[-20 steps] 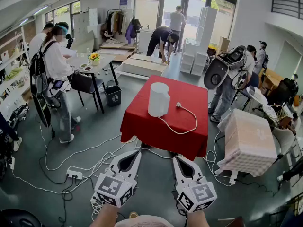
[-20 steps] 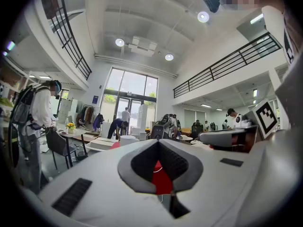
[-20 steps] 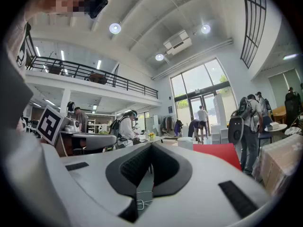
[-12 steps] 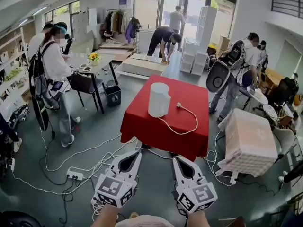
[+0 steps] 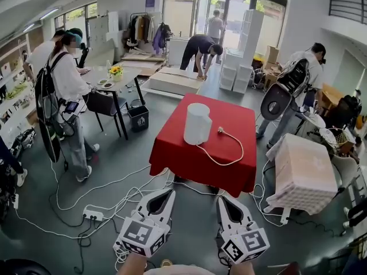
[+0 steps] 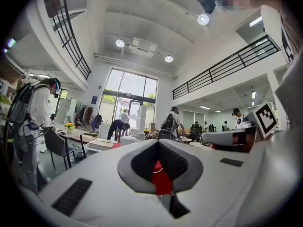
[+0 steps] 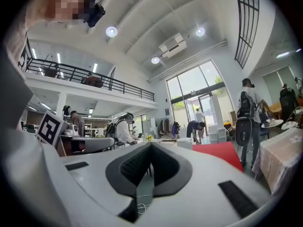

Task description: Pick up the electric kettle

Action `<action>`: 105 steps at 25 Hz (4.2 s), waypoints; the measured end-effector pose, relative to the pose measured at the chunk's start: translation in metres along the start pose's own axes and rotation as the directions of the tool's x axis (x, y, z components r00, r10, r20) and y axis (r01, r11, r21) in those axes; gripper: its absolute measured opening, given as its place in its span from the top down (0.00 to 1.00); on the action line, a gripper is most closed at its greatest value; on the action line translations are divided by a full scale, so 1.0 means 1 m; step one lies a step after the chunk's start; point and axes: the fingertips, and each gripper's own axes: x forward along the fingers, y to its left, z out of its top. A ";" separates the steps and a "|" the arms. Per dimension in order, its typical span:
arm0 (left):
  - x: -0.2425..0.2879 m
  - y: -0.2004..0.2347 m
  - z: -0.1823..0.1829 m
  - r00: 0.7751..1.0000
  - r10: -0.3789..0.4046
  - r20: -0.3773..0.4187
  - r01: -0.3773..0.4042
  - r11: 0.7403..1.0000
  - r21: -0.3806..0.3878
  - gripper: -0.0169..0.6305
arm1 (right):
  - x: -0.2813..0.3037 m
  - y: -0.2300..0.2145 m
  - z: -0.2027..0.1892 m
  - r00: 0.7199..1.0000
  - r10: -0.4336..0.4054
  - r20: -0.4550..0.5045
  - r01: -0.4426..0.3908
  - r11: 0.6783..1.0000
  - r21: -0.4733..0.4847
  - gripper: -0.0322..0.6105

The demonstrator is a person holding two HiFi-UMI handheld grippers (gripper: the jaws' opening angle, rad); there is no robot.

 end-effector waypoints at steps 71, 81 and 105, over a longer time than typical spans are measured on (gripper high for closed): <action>0.210 0.081 0.013 0.995 -0.102 -0.001 0.102 0.995 -0.009 0.99 | 0.159 -0.146 0.015 0.997 -0.078 -0.001 0.078 0.997 0.029 0.94; 0.265 0.092 0.017 0.999 -0.035 0.011 0.035 0.999 -0.004 0.99 | 0.195 -0.195 0.023 1.000 -0.010 -0.010 0.011 1.000 0.017 0.94; 0.346 0.127 0.028 0.993 -0.111 0.039 0.109 0.993 0.046 0.99 | 0.285 -0.249 0.035 1.000 0.011 0.011 -0.011 1.000 0.015 0.94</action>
